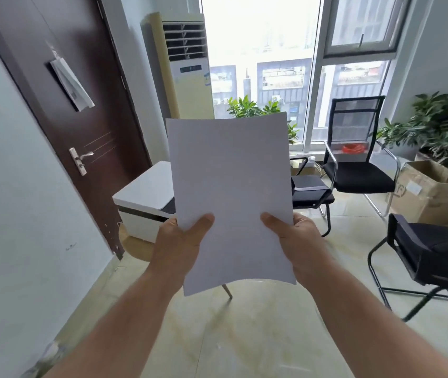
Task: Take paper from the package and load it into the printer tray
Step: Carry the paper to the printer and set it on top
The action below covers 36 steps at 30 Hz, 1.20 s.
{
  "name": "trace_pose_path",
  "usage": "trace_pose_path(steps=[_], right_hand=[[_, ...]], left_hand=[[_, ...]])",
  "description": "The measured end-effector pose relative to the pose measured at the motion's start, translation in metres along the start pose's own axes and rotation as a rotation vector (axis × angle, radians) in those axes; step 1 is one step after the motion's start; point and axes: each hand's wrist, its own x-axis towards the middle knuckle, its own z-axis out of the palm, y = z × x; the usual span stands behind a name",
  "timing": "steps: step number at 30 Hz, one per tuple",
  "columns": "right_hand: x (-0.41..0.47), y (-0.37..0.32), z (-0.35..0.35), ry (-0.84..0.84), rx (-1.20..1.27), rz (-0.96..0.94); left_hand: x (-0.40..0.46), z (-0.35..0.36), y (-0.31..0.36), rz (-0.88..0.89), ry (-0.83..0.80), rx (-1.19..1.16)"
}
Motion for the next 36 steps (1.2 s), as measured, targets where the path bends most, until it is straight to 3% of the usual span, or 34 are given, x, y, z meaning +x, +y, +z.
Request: trace_pose_path(steps=[21, 36], right_hand=[[0.272, -0.001, 0.045, -0.141, -0.050, 0.047], [0.448, -0.025, -0.001, -0.355, -0.067, 0.098]], left_hand=[[0.233, 0.065, -0.009, -0.052, 0.103, 0.027], [0.323, 0.186, -0.005, -0.050, 0.273, 0.033]])
